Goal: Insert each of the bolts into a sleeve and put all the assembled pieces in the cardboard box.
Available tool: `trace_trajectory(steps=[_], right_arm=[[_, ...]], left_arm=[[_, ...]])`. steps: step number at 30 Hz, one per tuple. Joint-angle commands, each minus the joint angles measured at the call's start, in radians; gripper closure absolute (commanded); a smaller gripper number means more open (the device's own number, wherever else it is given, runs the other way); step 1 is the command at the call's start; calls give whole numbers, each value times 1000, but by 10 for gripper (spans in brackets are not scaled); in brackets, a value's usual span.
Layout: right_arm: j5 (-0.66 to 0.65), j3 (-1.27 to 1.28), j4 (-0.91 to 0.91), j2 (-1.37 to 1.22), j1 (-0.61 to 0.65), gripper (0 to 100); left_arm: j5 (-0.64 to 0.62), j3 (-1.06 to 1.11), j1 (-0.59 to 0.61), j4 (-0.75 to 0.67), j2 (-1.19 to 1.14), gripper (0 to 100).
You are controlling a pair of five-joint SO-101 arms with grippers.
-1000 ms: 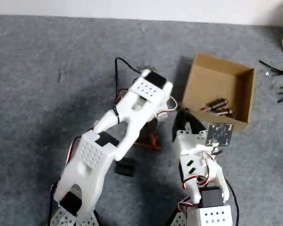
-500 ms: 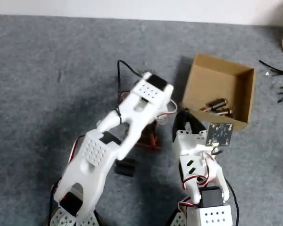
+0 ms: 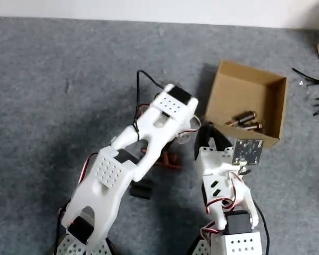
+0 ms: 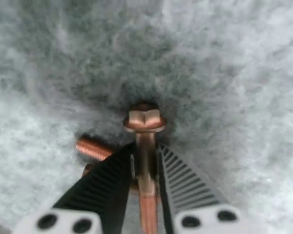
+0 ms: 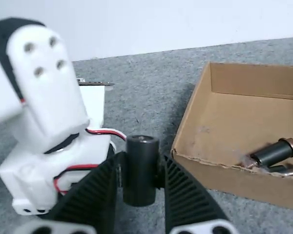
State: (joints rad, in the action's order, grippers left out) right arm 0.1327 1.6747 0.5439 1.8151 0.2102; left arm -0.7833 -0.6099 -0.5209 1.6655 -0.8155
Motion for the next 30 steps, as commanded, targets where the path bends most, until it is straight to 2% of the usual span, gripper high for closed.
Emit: trace_trajectory(steps=[1,8,12,17,30], right_arm=[[-14,67,-25,21,-10,989],[-14,65,-25,21,-10,989],[-14,65,-25,21,-10,989],[-14,65,-25,21,-8,989],[-14,71,-27,21,-5,989]], left_arm=[[34,-8,-33,44,136,995],[115,108,-19,46,280,996],[150,239,-16,-20,412,996],[186,512,-13,-196,641,996],[353,1204,44,-767,1279,996]])
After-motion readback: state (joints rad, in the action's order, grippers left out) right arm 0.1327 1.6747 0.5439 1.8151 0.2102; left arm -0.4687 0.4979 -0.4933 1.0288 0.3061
